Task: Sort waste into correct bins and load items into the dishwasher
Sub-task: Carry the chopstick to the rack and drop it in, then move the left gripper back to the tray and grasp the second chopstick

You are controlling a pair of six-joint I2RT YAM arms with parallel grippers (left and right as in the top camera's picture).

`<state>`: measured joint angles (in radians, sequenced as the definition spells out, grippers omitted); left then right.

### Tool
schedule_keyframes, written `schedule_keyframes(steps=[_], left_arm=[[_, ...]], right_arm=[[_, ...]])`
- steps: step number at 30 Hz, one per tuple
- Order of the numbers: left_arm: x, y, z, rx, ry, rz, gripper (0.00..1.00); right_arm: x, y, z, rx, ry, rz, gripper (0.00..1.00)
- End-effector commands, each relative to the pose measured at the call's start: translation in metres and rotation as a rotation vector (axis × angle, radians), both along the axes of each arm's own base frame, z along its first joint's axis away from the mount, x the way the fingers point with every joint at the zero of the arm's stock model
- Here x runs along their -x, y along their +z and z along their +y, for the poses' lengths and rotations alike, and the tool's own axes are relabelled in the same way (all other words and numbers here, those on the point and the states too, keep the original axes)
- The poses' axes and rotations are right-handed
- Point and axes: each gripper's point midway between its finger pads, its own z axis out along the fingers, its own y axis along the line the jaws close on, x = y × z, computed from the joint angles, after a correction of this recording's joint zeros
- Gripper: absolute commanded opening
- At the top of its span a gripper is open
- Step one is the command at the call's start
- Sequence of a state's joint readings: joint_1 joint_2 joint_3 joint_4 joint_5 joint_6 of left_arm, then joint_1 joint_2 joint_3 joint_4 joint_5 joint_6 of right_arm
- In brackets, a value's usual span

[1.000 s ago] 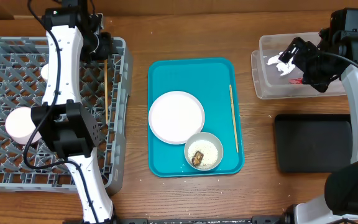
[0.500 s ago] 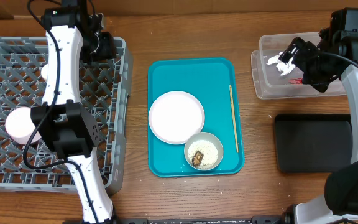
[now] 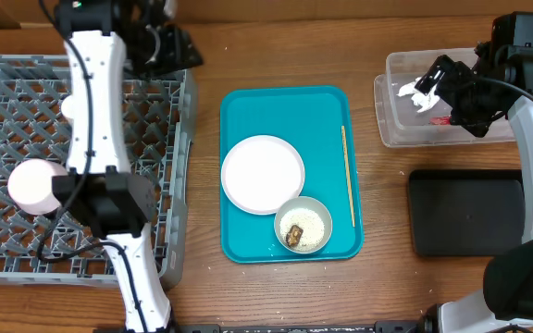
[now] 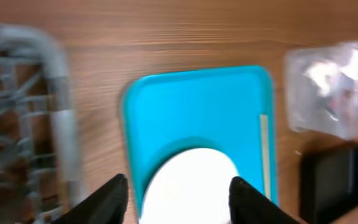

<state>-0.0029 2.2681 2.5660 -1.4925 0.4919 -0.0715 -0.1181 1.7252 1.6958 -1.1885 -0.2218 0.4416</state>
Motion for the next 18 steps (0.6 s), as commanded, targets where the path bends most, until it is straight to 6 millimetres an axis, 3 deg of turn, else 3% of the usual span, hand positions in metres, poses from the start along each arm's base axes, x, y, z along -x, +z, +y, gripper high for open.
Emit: schedule_keyframes(steps=[1, 2, 3, 4, 7, 14, 18], left_arm=[[0.024, 0.036, -0.074, 0.076, -0.104, -0.039, 0.73], [0.029, 0.034, -0.088, 0.083, -0.116, -0.02, 0.83], [0.034, 0.032, -0.102, 0.091, -0.126, 0.001, 0.86], [0.048, 0.028, -0.137, 0.094, -0.182, 0.021, 0.86], [0.063, 0.016, -0.178, 0.047, -0.215, 0.037, 0.68], [0.078, -0.043, -0.222, -0.302, 0.144, 0.049, 0.54], [0.086, -0.067, -0.244, -0.379, 0.22, 0.02, 0.49]], right_arm=[[0.0, 0.003, 0.0, -0.003, -0.003, -0.012, 1.0], [-0.001, 0.003, 0.0, -0.003, -0.003, -0.012, 1.0], [0.0, 0.003, 0.0, -0.003, -0.003, -0.012, 1.0], [-0.001, 0.003, 0.0, -0.003, -0.003, -0.012, 1.0], [-0.001, 0.003, 0.0, -0.003, -0.003, -0.012, 1.0], [-0.001, 0.003, 0.0, -0.003, -0.003, -0.012, 1.0], [-0.001, 0.003, 0.0, -0.003, -0.003, -0.012, 1.0]])
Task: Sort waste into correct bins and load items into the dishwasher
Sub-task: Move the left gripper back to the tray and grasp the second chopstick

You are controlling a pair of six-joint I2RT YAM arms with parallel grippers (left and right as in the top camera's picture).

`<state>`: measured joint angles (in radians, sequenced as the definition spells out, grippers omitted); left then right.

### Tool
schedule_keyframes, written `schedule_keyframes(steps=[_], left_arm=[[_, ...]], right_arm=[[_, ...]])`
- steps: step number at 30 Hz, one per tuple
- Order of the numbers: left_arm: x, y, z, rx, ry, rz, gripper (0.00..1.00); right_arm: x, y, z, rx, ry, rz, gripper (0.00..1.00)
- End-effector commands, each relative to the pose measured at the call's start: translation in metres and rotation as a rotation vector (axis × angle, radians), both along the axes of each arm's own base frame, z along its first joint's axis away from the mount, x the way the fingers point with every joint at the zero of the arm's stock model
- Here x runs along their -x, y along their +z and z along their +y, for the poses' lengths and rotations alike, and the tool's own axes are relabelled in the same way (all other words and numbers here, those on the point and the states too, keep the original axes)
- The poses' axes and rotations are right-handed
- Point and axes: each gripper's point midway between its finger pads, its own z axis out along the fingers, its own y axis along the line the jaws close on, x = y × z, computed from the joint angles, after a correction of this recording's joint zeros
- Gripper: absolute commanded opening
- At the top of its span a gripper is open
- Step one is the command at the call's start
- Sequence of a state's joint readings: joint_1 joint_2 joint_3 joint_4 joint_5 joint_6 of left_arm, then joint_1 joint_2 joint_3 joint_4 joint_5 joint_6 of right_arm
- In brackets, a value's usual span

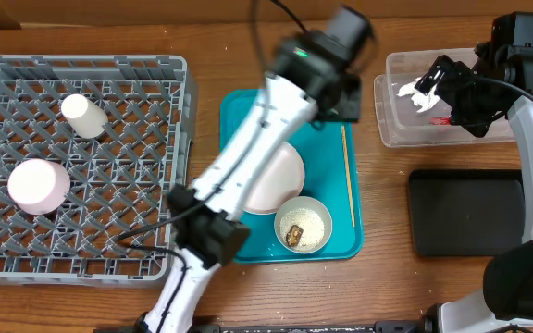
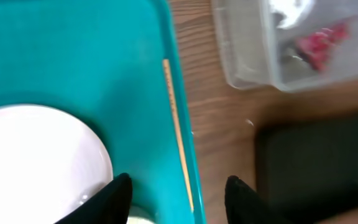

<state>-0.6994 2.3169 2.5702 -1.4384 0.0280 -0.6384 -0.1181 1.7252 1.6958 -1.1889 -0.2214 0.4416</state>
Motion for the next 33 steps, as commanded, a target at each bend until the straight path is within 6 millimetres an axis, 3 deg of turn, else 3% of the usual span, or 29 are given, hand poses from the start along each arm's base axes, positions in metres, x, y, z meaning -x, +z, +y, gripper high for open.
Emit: schedule_keyframes(steps=[1, 5, 16, 23, 33], left_arm=[[-0.009, -0.037, 0.003, -0.151, 0.236, -0.059, 0.5], [-0.002, -0.068, -0.015, -0.171, 0.249, -0.025, 0.49], [-0.007, -0.144, -0.026, -0.243, 0.236, 0.04, 0.42], [-0.009, -0.162, -0.029, -0.25, 0.233, 0.046, 0.42], [-0.013, -0.161, -0.034, -0.226, 0.235, 0.029, 0.39]], right_arm=[[-0.001, 0.003, 0.0, -0.003, -0.003, -0.013, 1.0], [0.0, 0.003, 0.0, -0.003, -0.003, -0.012, 1.0], [-0.001, 0.003, 0.0, -0.003, -0.003, -0.013, 1.0], [-0.001, 0.003, 0.0, -0.003, -0.003, -0.012, 1.0], [-0.001, 0.003, 0.0, -0.003, -0.003, -0.012, 1.0]])
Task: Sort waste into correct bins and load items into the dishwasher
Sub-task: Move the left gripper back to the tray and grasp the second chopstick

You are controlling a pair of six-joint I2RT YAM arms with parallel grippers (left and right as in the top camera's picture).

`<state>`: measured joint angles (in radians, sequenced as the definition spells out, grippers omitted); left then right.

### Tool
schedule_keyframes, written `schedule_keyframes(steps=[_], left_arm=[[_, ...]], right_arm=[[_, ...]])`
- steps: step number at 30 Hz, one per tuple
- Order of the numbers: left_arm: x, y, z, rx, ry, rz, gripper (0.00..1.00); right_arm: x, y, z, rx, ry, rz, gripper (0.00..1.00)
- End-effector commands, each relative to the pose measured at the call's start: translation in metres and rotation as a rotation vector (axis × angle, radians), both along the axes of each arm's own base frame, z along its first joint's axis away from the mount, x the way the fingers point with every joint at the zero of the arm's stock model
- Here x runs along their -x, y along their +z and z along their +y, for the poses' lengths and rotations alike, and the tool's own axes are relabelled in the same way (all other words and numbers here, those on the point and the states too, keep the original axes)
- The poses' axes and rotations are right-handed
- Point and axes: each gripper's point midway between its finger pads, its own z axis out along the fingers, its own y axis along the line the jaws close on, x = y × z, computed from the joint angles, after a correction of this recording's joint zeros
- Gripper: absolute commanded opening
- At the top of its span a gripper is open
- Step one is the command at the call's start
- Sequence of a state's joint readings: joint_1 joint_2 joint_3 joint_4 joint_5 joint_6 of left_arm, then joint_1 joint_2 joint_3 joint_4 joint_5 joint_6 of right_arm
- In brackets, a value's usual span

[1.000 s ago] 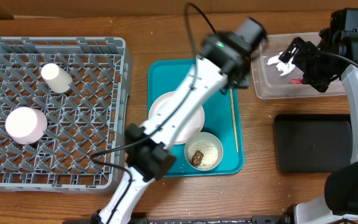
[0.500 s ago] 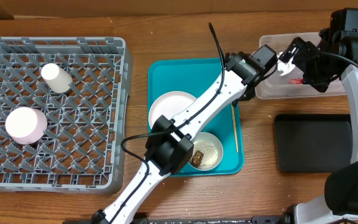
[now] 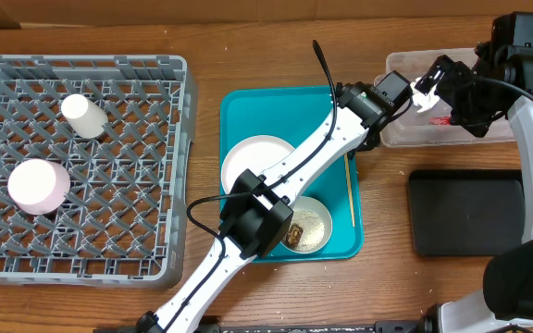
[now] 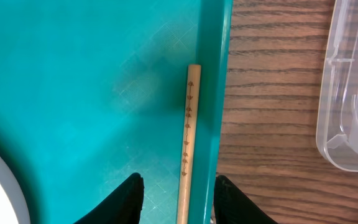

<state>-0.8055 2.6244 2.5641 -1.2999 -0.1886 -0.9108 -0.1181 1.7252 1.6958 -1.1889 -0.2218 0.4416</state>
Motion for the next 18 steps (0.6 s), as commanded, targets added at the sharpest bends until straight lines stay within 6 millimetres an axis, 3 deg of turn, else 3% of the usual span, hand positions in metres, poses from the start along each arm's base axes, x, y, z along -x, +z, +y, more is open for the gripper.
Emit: schedule_keyframes(steps=[1, 8, 18], left_arm=[[0.0, -0.014, 0.004, -0.031, 0.017, 0.006, 0.4], [0.001, -0.016, 0.005, -0.036, 0.017, 0.012, 0.39], [0.012, -0.046, 0.007, -0.034, 0.035, 0.076, 0.4]], right_arm=[[-0.001, 0.003, 0.0, -0.003, -0.003, -0.013, 1.0], [-0.001, 0.003, 0.0, -0.003, -0.003, -0.013, 1.0], [-0.001, 0.003, 0.0, -0.003, -0.003, -0.013, 1.0]])
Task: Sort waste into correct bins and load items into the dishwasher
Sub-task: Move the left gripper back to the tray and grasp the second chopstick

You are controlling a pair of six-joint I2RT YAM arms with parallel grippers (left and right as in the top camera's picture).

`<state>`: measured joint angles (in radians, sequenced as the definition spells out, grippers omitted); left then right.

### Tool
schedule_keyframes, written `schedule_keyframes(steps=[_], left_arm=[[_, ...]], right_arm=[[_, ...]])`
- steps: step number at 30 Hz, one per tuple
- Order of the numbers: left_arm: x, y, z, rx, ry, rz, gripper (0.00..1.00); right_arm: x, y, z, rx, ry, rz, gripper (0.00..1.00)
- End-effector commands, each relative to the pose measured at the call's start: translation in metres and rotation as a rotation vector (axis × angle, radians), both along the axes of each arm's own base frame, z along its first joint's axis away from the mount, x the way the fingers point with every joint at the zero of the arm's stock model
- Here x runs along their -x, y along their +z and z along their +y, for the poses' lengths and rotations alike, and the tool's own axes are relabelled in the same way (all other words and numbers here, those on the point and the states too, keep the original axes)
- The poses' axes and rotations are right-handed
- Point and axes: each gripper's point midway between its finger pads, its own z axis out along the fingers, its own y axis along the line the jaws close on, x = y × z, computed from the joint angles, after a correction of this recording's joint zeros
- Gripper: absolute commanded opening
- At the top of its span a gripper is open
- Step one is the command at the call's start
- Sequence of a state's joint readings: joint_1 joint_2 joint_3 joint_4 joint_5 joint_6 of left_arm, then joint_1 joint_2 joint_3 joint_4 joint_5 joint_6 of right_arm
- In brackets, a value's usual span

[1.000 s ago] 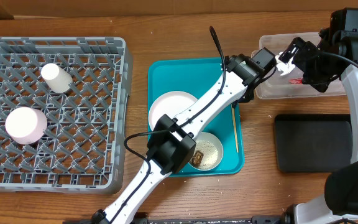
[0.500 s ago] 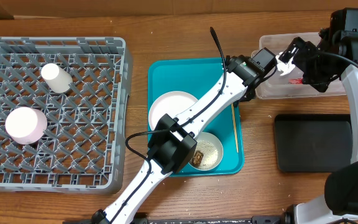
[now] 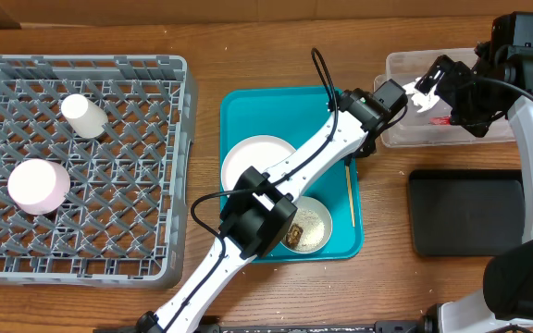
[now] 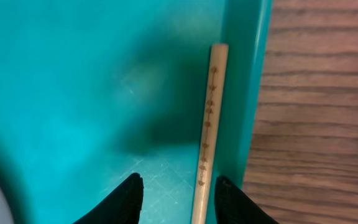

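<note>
A wooden chopstick (image 3: 348, 180) lies along the right edge of the teal tray (image 3: 248, 106). In the left wrist view the chopstick (image 4: 207, 130) runs between my fingers, close to the right one, against the tray (image 4: 73, 93) wall. My left gripper (image 4: 179, 186) is open and low over the stick's far end (image 3: 355, 150). A white plate (image 3: 243, 162) and a bowl (image 3: 315, 224) holding a brown scrap share the tray. My right gripper (image 3: 436, 85) hangs over the clear bin (image 3: 405, 129) with white crumpled paper at its tip; its hold is unclear.
A grey dish rack (image 3: 109, 139) at the left holds a white cup (image 3: 83, 116) and a pink cup (image 3: 37, 183). A black bin (image 3: 465, 211) sits right of the tray. The clear bin also holds a red scrap (image 3: 442, 118).
My left gripper has come closer to the chopstick, which now looks larger between the open fingers. The right arm has not moved.
My left arm stood over the rack's back edge, gripper open, facing the tray. Then it was above the tray's far right corner. Later it sat over the chopstick's far end, and now it is lower there. The right gripper stayed over the clear bin throughout.
</note>
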<state>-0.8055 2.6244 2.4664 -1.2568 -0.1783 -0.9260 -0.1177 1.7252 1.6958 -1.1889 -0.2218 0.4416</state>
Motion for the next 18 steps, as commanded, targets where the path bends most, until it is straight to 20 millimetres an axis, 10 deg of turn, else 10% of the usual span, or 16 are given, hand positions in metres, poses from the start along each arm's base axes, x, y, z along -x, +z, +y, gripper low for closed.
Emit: schedule_keyframes(steps=[1, 18], left_arm=[[0.004, -0.019, 0.001, -0.005, 0.022, 0.029, 0.4], [0.01, -0.033, 0.005, -0.035, -0.041, 0.057, 0.38]], right_arm=[[-0.001, 0.003, 0.0, -0.003, -0.003, -0.012, 1.0], [-0.001, 0.003, 0.0, -0.003, -0.003, -0.013, 1.0]])
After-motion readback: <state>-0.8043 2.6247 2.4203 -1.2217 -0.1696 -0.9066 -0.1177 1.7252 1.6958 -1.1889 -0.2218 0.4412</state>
